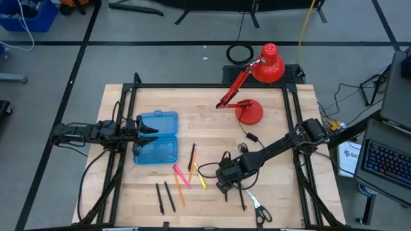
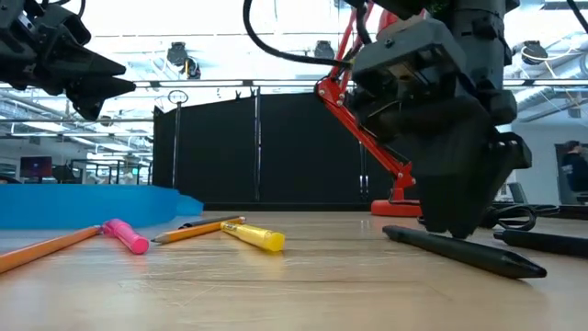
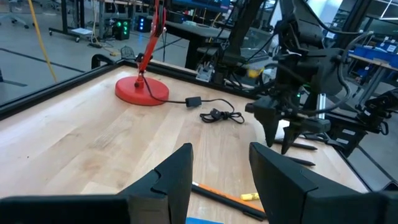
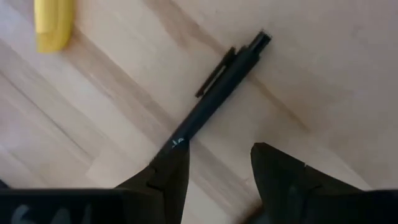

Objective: Pick & place school supplies into a supply box
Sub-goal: Put the black pen into the blue supply box

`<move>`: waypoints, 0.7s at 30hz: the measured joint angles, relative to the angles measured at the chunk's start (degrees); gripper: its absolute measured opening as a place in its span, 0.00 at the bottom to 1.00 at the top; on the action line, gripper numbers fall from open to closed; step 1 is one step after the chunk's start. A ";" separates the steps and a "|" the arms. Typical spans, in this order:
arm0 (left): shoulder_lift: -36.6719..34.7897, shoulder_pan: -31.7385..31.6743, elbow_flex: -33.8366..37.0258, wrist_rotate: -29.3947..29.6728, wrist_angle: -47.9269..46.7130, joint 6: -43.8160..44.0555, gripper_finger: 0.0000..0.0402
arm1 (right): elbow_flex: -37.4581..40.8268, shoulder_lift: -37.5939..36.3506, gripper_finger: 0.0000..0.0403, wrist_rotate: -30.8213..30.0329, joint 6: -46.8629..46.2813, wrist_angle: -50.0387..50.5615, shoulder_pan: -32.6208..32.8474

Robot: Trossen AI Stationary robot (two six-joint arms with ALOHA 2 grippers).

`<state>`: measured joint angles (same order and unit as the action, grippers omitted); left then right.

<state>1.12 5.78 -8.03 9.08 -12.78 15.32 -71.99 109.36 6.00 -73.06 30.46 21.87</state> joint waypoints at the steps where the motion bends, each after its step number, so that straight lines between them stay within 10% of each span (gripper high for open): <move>1: -0.01 0.00 0.08 -0.02 0.07 0.01 0.40 | -0.03 -0.02 0.39 -0.01 -0.31 0.02 -0.02; 21: 0.75 0.00 5.11 -0.48 8.55 -0.14 0.40 | -0.24 1.82 0.39 -1.24 -1.52 -4.72 0.74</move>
<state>1.87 5.78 -2.92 8.60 -4.23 15.18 -72.23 111.18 4.76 -74.58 25.74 22.61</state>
